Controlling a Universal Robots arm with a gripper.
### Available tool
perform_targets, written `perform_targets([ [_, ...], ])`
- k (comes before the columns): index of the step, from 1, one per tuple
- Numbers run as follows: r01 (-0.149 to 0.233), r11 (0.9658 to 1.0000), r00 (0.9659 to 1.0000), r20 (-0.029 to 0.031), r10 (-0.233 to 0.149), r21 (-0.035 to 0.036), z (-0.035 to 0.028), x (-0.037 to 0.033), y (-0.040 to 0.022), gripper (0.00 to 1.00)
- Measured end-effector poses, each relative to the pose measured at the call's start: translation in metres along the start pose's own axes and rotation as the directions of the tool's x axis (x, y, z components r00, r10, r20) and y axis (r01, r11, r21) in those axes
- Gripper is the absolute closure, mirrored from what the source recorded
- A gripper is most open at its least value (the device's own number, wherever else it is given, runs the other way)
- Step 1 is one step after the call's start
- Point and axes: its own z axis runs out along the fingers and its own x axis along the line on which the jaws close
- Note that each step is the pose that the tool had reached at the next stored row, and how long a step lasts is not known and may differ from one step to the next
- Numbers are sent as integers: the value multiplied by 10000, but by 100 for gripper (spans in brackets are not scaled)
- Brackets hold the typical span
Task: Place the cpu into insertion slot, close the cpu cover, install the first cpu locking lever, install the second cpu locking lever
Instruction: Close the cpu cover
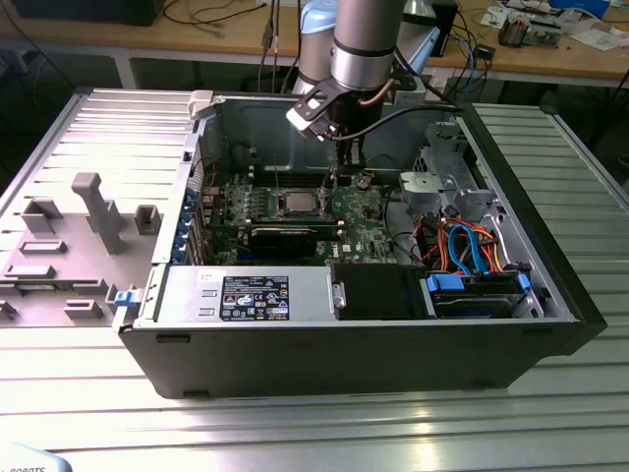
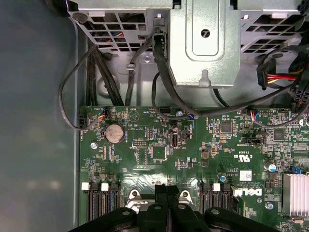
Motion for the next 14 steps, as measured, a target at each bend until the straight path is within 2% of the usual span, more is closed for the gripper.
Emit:
perform_targets([
  [14, 0, 10000, 10000, -1, 0, 0, 3, 1, -47, 89],
])
